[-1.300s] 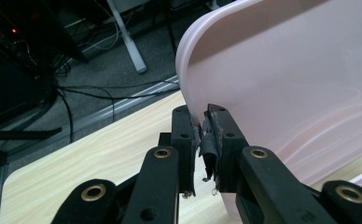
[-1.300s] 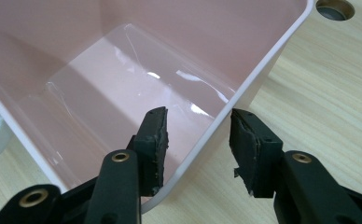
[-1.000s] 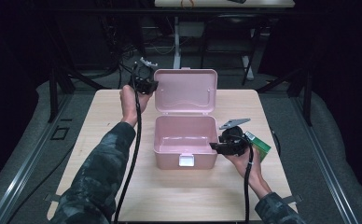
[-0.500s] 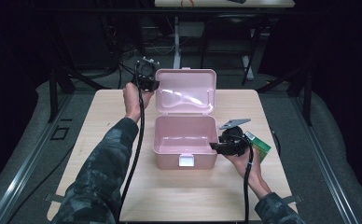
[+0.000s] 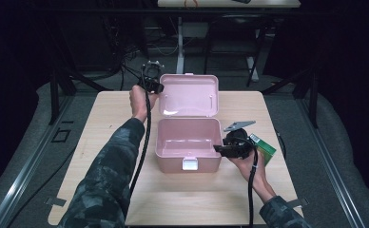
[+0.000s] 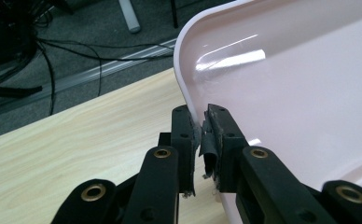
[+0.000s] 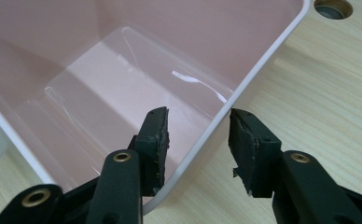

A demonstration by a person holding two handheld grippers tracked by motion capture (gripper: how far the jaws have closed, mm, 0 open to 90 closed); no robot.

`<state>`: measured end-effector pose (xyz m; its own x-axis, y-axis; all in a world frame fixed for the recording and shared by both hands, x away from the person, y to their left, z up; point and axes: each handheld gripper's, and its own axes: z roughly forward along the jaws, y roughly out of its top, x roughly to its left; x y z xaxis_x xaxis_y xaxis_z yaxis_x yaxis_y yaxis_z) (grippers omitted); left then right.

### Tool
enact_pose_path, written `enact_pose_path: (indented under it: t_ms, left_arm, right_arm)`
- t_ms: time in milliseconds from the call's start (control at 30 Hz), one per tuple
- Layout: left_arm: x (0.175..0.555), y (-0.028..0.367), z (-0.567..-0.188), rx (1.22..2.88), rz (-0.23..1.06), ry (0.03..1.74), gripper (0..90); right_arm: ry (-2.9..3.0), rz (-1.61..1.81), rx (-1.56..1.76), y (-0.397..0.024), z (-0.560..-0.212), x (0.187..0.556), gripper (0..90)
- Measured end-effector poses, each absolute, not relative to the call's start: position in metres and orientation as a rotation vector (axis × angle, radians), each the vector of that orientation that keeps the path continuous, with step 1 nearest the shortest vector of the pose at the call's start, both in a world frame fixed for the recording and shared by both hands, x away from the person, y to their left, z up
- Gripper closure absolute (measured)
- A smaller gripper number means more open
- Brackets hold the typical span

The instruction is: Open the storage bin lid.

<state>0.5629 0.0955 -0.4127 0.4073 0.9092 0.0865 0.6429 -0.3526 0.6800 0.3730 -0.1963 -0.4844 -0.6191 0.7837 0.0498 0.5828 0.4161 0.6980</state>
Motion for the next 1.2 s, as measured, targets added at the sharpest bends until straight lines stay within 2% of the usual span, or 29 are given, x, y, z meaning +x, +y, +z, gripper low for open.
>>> enact_pose_path:
  t_ms: [667, 867, 967, 1200]
  left_arm:
    - [0.577, 0.093, -0.434, 2.156, 0.579, 1.383, 81.5]
    - [0.582, 0.092, -0.450, 2.189, 0.531, 1.435, 81.0]
    - [0.586, 0.093, -0.462, 2.196, 0.465, 1.483, 80.8]
    - [0.588, 0.093, -0.466, 2.201, 0.428, 1.504, 79.9]
  right_arm:
    - [2.387, 1.005, 1.197, -0.196, -0.485, 0.373, 57.9]
    - [2.386, 1.006, 1.202, -0.195, -0.485, 0.373, 58.1]
    - [2.390, 0.998, 1.210, -0.194, -0.485, 0.372, 58.1]
    - [2.387, 1.004, 1.215, -0.193, -0.486, 0.373, 56.9]
